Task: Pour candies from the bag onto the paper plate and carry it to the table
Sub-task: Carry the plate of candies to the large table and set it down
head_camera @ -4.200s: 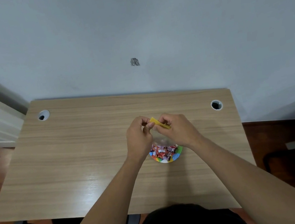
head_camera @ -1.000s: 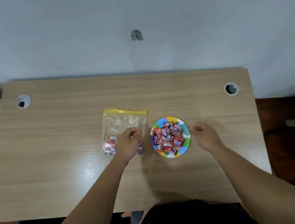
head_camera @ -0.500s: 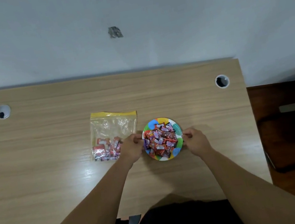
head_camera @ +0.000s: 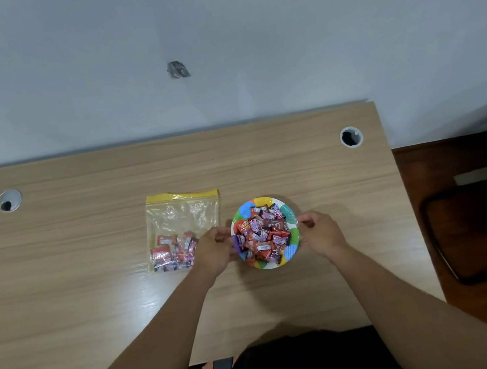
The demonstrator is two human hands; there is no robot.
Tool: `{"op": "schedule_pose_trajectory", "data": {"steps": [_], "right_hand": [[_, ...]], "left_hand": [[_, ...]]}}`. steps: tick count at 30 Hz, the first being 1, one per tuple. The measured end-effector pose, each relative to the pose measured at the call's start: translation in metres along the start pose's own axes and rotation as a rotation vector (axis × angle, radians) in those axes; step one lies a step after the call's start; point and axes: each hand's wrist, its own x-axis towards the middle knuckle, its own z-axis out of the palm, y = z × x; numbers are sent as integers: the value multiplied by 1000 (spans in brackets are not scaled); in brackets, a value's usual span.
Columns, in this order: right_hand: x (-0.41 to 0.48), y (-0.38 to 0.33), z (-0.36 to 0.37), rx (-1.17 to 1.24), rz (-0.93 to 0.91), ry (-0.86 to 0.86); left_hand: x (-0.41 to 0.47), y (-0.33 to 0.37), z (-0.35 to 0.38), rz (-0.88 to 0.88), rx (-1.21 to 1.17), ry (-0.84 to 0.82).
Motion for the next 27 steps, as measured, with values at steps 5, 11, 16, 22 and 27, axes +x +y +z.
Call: {"op": "schedule_pose_trajectory", "data": {"steps": [5,11,16,22,27], "right_hand": [[6,22,-15,94,-47,-11],[-41,-13,-52,137,-112,42],[-57,-8,-76,196,-145,97],[-73,22,-110,290,-154,150],[-107,40,-141,356,-140,220]], "left_hand": [[-26,7,3,41,-48,-12],[-61,22,12,112,-140,-13],[-70,36,32,193,-175,-25],[-86,49,68,288,-136,-76],[-107,56,102,333,-89,-137]]}}
